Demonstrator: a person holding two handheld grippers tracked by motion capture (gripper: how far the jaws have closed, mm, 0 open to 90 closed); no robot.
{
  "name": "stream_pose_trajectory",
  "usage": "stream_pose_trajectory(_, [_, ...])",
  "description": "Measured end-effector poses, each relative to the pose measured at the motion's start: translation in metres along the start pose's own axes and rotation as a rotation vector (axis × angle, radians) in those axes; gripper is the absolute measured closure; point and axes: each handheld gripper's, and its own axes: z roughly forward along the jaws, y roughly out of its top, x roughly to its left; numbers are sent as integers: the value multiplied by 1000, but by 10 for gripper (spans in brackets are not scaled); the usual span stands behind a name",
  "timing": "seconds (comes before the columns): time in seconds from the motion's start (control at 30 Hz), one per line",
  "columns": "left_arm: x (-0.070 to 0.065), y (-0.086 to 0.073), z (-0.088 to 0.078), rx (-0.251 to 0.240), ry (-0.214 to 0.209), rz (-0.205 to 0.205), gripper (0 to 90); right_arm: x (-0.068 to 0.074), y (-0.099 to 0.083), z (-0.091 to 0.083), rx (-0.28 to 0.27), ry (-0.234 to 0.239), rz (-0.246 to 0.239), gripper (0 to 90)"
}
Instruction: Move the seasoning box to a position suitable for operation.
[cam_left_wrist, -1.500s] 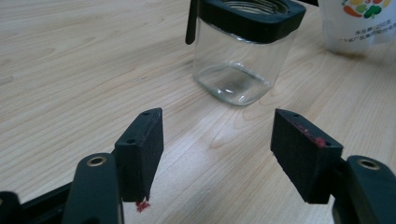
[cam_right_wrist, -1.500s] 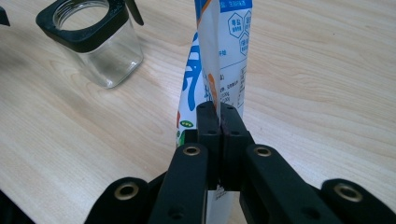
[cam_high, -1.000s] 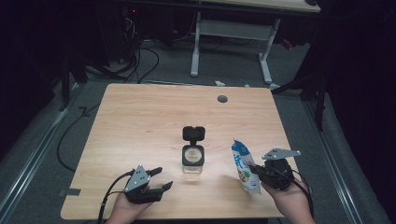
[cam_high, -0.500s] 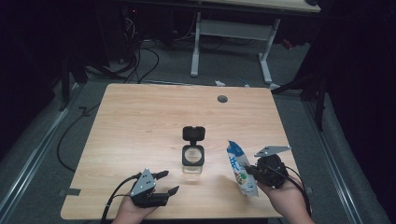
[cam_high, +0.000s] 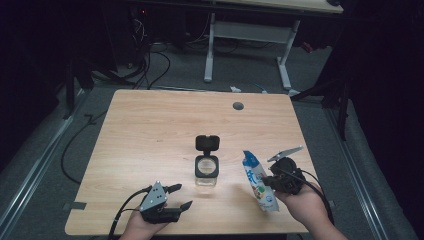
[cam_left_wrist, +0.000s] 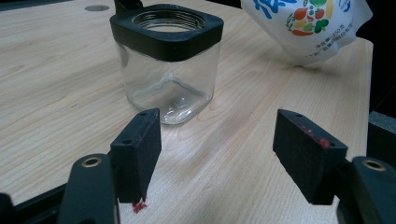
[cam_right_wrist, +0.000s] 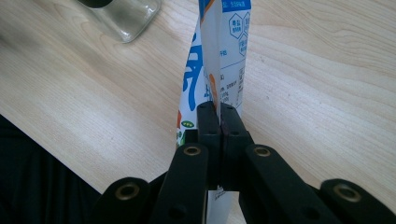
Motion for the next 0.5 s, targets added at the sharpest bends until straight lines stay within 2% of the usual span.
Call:
stream_pose_trajectory(0.2, [-3, 0, 0, -12, -22, -2, 324, 0, 6, 2, 45, -2, -1, 898])
stream_pose_trajectory(0.3, [-6, 1, 2, -19, -31, -7, 293, 0, 8, 2, 59, 2, 3, 898])
stream_pose_trajectory(0.37, [-10, 2, 5, -28, -33, -8, 255, -1, 9, 4, 61, 4, 6, 898])
stream_pose_trajectory(0.5, [-23, 5, 17, -39, -68, -12, 211, -1, 10, 5, 74, 9, 11, 898])
